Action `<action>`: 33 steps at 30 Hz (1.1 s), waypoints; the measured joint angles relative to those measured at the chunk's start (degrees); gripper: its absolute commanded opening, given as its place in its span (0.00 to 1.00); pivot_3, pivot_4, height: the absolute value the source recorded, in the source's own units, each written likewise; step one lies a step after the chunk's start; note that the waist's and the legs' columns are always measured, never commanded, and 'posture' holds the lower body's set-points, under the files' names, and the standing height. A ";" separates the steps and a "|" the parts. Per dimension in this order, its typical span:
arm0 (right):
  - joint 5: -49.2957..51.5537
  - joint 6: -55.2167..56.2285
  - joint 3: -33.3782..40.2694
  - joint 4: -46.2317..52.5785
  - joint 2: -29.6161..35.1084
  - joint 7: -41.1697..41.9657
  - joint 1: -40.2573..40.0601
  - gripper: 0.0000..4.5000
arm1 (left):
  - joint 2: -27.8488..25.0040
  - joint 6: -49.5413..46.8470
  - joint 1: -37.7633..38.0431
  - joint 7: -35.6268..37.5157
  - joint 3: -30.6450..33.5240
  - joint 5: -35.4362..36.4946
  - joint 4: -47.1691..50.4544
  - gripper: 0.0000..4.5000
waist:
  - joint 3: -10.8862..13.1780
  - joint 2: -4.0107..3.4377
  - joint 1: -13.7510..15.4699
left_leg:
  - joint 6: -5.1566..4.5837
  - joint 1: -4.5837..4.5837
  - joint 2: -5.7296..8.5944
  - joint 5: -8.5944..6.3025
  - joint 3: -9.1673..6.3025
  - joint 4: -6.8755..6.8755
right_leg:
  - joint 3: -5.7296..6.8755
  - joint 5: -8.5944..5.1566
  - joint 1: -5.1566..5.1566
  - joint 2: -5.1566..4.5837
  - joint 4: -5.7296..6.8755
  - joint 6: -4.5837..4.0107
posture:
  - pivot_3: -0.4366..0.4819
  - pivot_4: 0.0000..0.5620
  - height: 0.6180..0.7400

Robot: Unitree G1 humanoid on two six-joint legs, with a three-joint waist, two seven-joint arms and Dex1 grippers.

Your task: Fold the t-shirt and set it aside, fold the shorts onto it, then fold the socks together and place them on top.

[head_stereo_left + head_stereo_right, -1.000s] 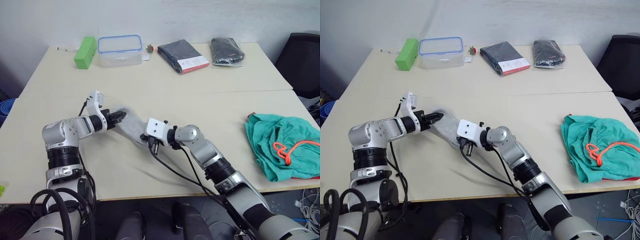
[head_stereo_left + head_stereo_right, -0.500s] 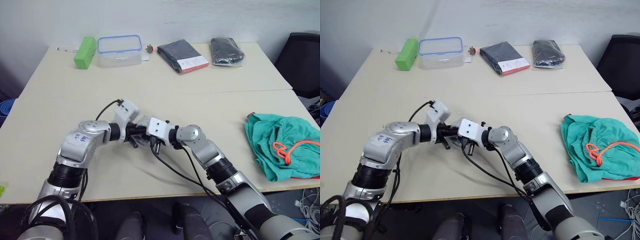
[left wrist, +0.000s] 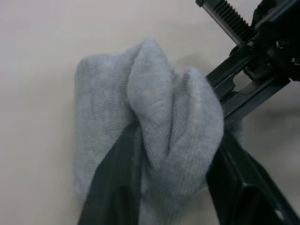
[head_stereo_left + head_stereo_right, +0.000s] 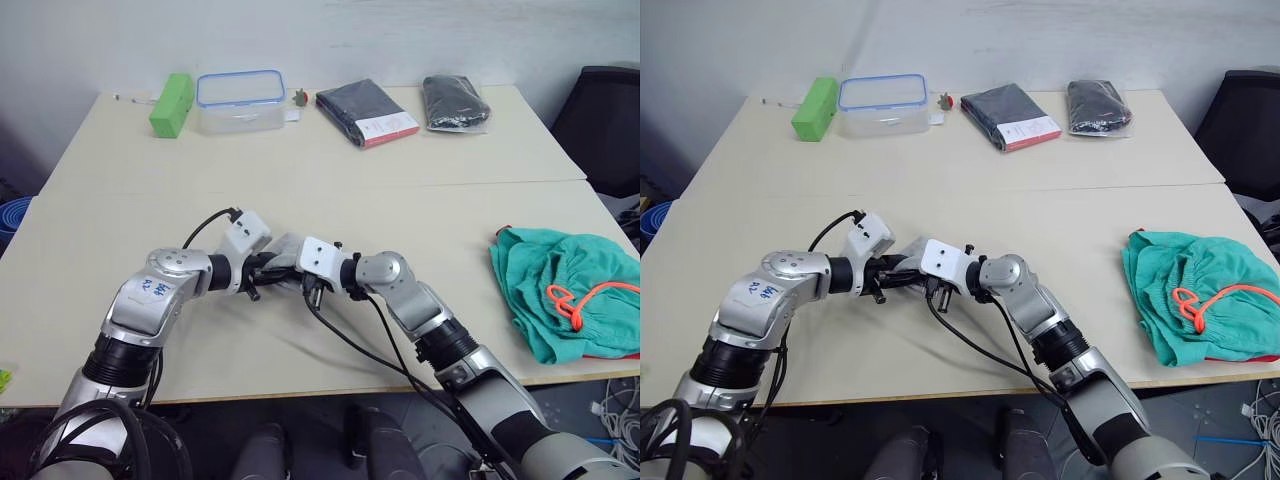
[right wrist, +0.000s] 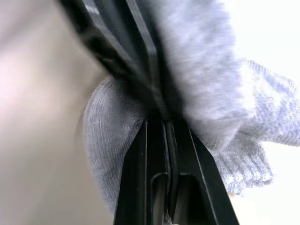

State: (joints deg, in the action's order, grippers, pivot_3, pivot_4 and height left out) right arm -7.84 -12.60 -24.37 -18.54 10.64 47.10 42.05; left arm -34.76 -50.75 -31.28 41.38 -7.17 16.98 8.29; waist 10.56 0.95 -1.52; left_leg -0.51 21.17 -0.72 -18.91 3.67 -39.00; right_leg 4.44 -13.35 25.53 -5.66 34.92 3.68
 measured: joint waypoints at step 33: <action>-0.09 0.34 -0.17 0.05 0.09 0.04 0.02 0.00 | 8.99 -12.25 -5.59 -13.25 27.77 20.57 -14.42 0.42 | 0.00 0.00 -0.10 | 0.19 -0.02 0.00 0.03 -0.01 0.04 | 0.05 0.02 0.00 0.04 0.04 0.02 | 0.48 0.27 1.00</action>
State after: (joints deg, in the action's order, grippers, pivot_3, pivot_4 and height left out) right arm -7.93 -12.26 -24.54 -18.49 10.73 47.14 42.06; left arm -25.77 -63.00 -36.87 28.14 20.60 37.54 -6.14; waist 10.57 0.95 -1.62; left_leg -0.32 21.15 -0.72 -18.88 3.66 -38.97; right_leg 4.49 -13.33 25.53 -5.62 34.95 3.71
